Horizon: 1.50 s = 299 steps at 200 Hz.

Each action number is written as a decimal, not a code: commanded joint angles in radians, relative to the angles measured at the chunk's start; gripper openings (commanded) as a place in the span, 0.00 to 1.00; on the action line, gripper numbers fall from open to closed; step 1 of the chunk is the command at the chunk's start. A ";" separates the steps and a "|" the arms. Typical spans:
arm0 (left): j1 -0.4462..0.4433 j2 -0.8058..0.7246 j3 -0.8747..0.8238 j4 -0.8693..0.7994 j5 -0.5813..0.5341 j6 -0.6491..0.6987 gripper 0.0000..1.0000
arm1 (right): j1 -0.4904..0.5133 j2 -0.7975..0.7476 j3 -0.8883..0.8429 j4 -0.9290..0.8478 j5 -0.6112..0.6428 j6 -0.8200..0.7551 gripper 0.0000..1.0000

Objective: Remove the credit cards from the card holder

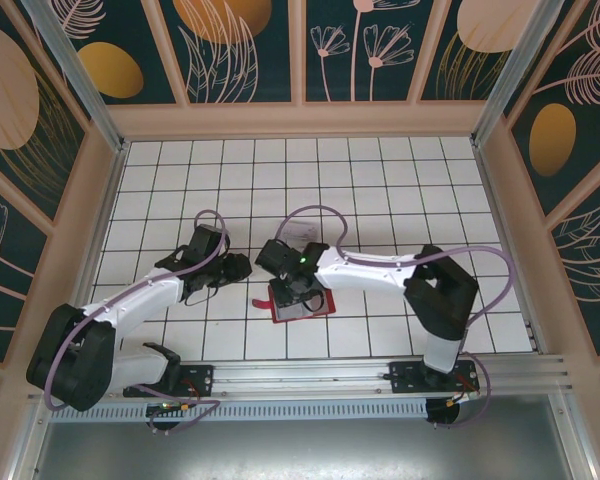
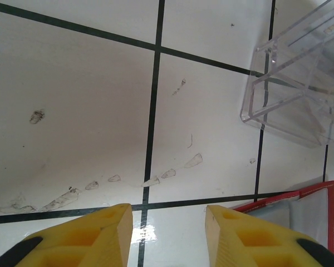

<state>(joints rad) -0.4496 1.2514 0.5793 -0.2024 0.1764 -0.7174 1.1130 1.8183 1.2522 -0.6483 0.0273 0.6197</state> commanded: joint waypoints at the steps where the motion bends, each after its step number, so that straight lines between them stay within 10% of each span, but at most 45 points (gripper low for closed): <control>1: 0.007 -0.024 -0.014 -0.004 0.012 0.020 0.40 | 0.004 0.046 0.052 -0.063 0.053 0.044 0.37; 140: 0.006 -0.049 -0.031 -0.005 0.026 0.019 0.41 | 0.023 0.199 0.156 -0.164 0.097 0.034 0.48; 230: 0.005 -0.064 -0.001 -0.029 0.076 0.037 0.40 | 0.019 0.166 0.164 -0.130 0.096 0.055 0.07; 299: -0.064 -0.060 0.024 -0.034 0.115 0.018 0.38 | -0.013 0.103 0.123 -0.067 0.073 0.065 0.00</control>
<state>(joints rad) -0.4770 1.1919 0.5686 -0.2146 0.2642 -0.6998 1.1126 1.9659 1.3922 -0.7181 0.0788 0.6647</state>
